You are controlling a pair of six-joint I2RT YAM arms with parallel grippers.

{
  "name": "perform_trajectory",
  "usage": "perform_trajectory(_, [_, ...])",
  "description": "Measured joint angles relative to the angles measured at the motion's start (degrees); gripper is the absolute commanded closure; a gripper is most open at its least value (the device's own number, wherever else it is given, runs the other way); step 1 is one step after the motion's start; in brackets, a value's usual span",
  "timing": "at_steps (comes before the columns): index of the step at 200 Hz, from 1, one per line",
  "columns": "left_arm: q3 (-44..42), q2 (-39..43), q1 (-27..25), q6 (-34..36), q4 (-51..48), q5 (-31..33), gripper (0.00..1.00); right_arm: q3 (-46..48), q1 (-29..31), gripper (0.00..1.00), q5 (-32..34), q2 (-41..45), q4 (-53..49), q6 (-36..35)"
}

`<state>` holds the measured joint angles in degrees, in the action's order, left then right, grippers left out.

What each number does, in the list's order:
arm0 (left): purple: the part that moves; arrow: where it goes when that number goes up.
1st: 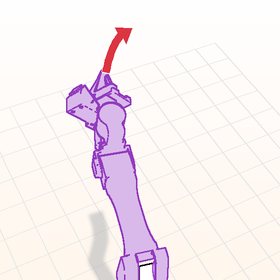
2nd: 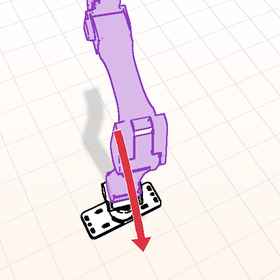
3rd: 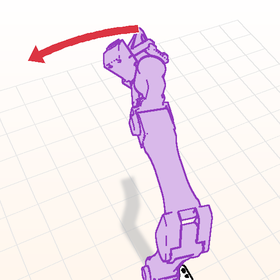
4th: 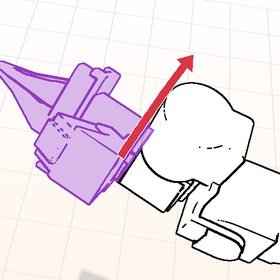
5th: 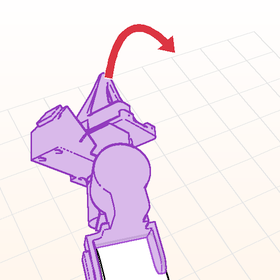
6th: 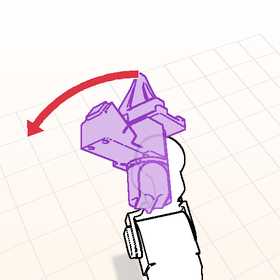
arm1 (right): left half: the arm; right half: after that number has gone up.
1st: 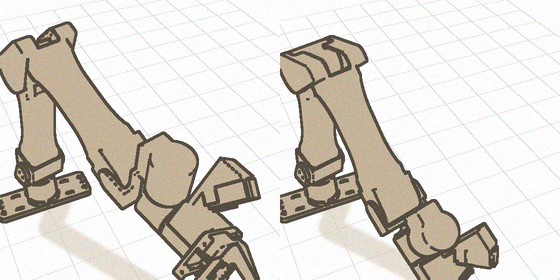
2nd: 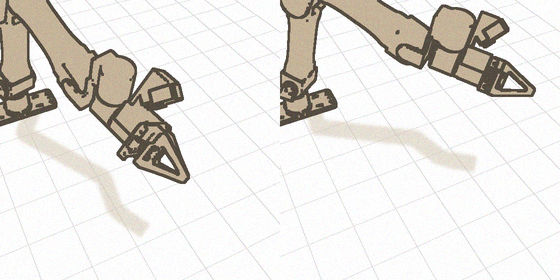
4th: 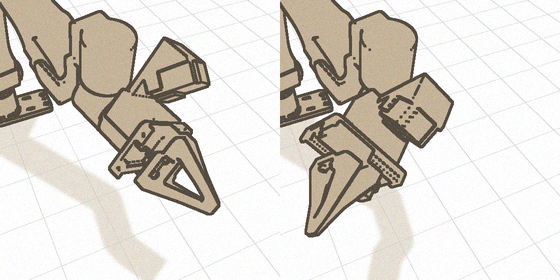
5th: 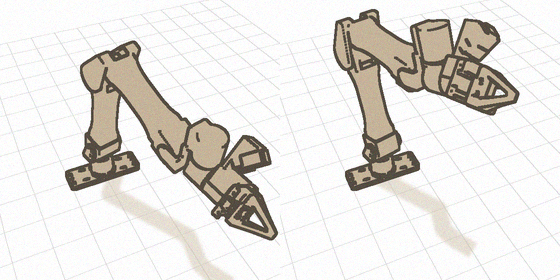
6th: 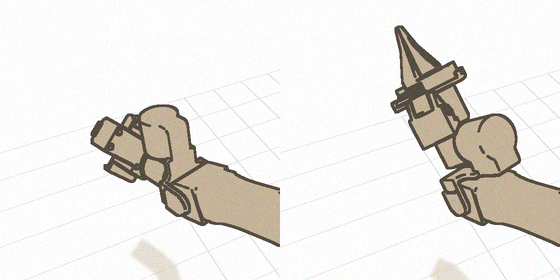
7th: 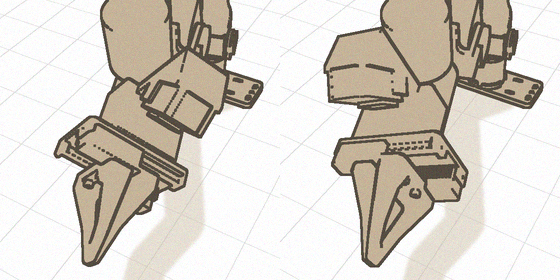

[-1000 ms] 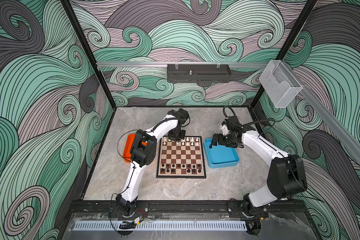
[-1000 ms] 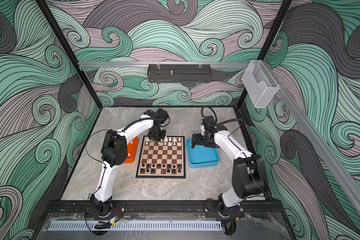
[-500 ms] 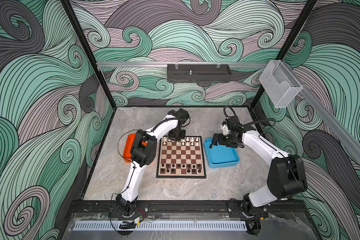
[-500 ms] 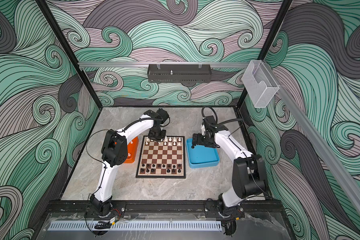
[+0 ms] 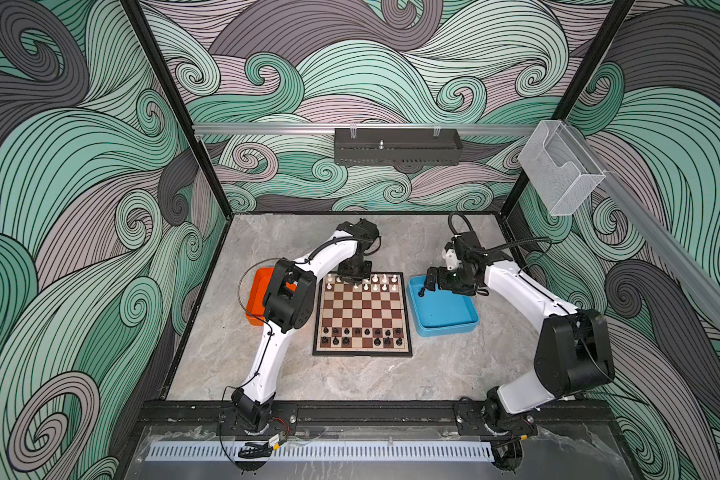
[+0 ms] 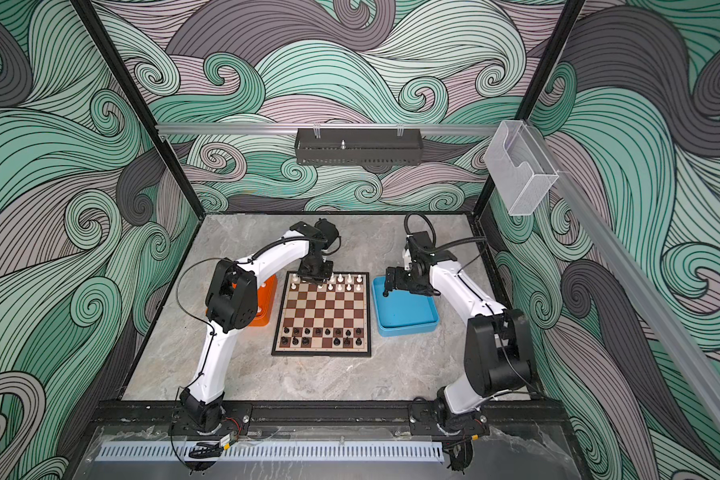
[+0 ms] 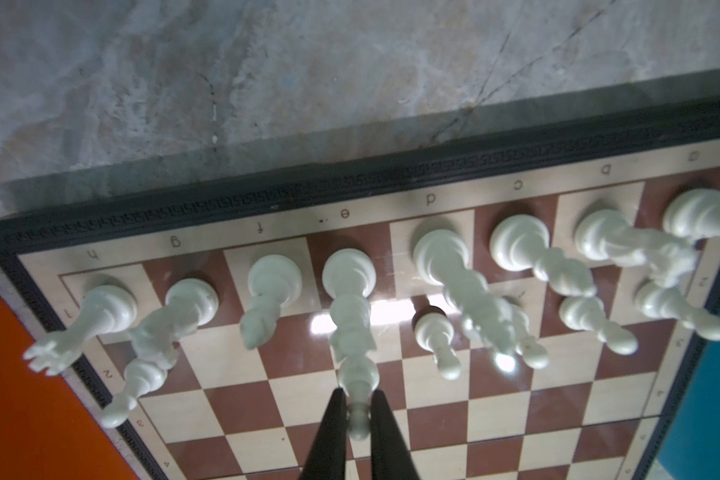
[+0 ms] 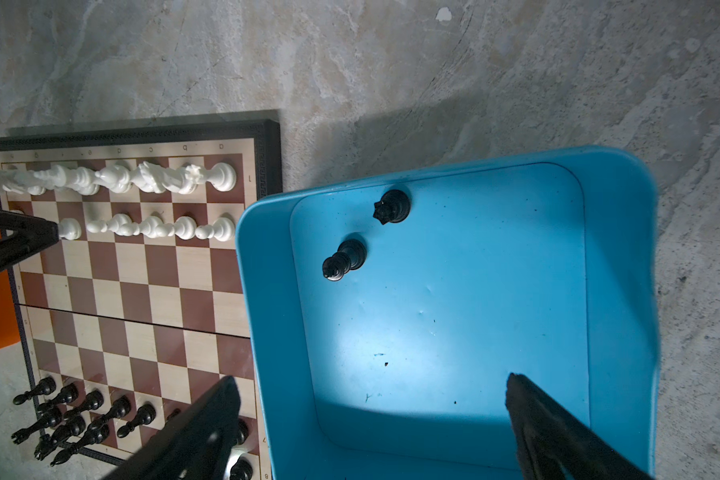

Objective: Set up the chess pieces on the board
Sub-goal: 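Lower the white pawn onto an empty far-row square with the left gripper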

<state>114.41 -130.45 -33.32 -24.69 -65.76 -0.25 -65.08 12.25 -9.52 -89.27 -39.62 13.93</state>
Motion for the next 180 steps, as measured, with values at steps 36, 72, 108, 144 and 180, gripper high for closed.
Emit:
perform_trajectory(36, [0.09, -0.66, -0.46, -0.15, 0.26, -0.37, 0.87, 0.24, 0.00, 0.01, -0.07, 0.00, 0.02, 0.00])
perform_trajectory(72, [0.11, -1.16, -0.50, -0.31, 0.57, -0.42, 0.87, 0.33, -0.07, 0.00, -0.22, 0.00, 0.04, 0.00])
perform_trajectory(108, [0.11, -1.46, -0.50, -0.33, 0.66, -0.37, 0.87, 0.33, -0.24, 0.00, -0.66, 0.00, 0.04, 0.00])
perform_trajectory(144, [0.35, -1.46, -0.50, -0.33, 0.61, -0.02, 0.87, 0.33, -0.33, 0.00, -0.90, 0.00, 0.07, 0.00])
perform_trajectory(180, [1.03, -1.46, -0.50, -0.31, 0.68, 0.61, 0.87, 0.33, -0.33, 0.00, -1.03, 0.00, 0.09, 0.00])
